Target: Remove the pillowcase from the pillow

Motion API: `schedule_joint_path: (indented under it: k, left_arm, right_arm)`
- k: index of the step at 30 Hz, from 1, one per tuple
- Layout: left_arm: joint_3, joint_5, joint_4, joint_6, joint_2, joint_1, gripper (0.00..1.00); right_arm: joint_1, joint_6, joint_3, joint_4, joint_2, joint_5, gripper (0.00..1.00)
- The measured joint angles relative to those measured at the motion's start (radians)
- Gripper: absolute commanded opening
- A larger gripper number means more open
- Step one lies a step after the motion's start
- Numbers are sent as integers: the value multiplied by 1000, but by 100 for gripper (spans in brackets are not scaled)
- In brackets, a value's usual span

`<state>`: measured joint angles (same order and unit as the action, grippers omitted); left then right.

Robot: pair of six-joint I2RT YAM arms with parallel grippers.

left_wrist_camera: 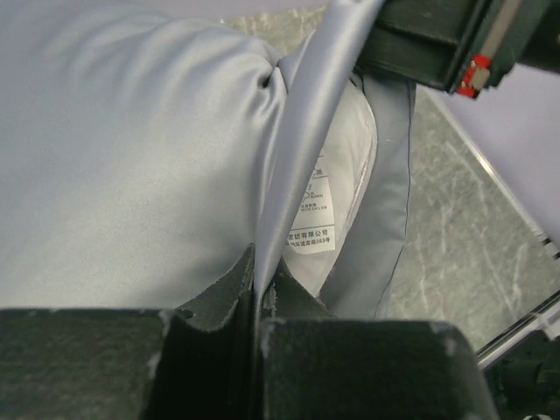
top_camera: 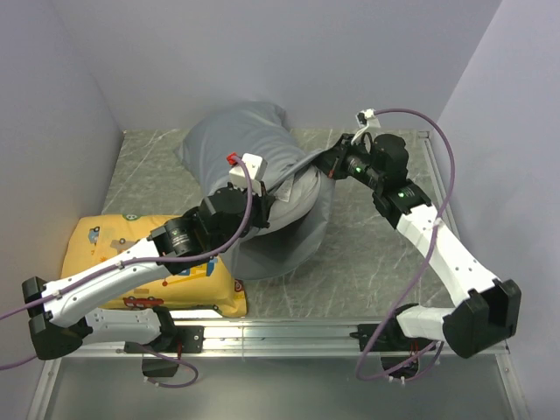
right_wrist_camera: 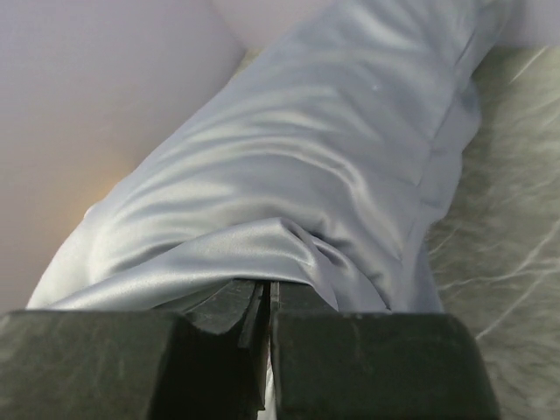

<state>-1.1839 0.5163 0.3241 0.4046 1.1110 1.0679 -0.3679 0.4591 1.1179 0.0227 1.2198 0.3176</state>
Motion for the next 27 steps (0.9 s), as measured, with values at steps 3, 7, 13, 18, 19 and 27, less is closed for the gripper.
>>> schedule_joint_path:
  k: [3,7,13,18,19,27]
  left_arm:
    - [0,-5,20,-4,24,-5,4]
    - [-2,-23,41,-12,47,-8,2]
    - [-36,-75,79,-31,92,-2,0]
    - [-105,-125,77,-35,200,-34,1]
    - [-123,-136,76,-33,222,-40,1]
    - [-230,-284,37,50,386,-131,0]
  right_arm:
    - [26,47,16,0,60,61,8]
    - [55,82,16,6,96,34,20]
    - [129,78,72,6,240,-49,28]
    - [144,69,97,54,310,-73,51]
    - [152,68,90,60,298,-99,55]
    - [189,45,39,145,27,-311,76]
